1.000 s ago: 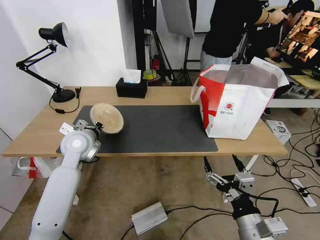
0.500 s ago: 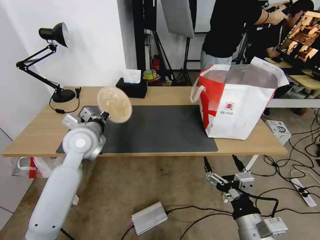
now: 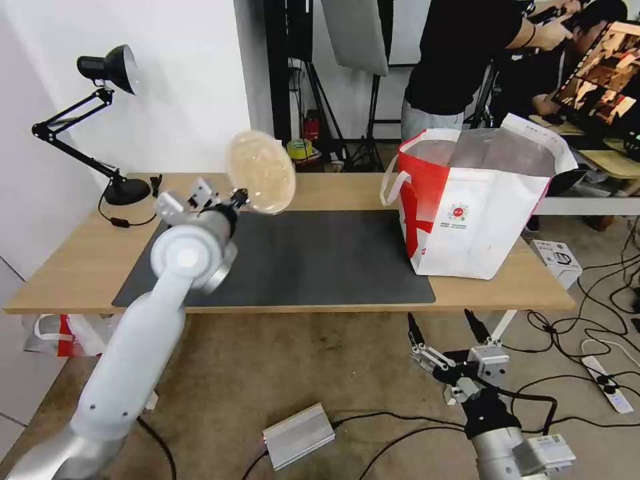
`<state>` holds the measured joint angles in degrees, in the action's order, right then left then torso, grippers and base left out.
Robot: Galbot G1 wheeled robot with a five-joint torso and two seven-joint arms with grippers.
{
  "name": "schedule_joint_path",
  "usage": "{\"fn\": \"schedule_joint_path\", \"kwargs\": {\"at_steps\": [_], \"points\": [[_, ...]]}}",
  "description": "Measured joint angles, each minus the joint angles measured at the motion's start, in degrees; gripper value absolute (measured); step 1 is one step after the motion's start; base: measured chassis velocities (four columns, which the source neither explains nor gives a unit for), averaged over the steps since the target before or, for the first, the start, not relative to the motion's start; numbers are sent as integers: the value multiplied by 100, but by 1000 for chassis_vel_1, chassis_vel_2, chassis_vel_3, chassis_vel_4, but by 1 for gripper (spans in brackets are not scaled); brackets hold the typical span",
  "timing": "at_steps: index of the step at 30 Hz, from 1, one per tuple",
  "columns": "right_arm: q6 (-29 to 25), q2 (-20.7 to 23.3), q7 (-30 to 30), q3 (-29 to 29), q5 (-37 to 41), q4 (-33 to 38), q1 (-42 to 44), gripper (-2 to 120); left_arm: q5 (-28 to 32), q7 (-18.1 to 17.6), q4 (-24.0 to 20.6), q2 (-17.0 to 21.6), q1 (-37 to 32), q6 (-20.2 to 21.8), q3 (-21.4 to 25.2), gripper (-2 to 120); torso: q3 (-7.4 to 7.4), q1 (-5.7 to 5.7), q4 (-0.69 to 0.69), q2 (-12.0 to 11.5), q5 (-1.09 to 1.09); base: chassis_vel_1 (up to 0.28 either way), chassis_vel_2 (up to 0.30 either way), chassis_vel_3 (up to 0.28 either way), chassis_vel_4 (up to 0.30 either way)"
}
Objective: Pick up the trash from the table and place it into the takeout bag.
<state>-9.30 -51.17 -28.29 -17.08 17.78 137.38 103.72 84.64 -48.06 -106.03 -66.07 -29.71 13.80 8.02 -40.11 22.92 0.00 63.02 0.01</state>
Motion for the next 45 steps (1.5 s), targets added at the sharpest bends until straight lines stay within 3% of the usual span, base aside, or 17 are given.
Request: {"fn": "schedule_joint_path", "kwargs": {"at_steps": [14,32,45], "points": [[0,0,0,0,0,0,0,100,-120,7,736,-669,945,-35,-752,0,0,0,0,0,0,0,0,0,0],[0,0,0,0,0,0,0,100,-183,148,1560,-1192,1786,-220,-1437,0,0,0,0,0,0,0,0,0,0],[0,0,0,0,0,0,0,100,-241,927,2347,-1556,2341,-680,-1909,0,0,-1,0,0,0,0,0,0,0]]}}
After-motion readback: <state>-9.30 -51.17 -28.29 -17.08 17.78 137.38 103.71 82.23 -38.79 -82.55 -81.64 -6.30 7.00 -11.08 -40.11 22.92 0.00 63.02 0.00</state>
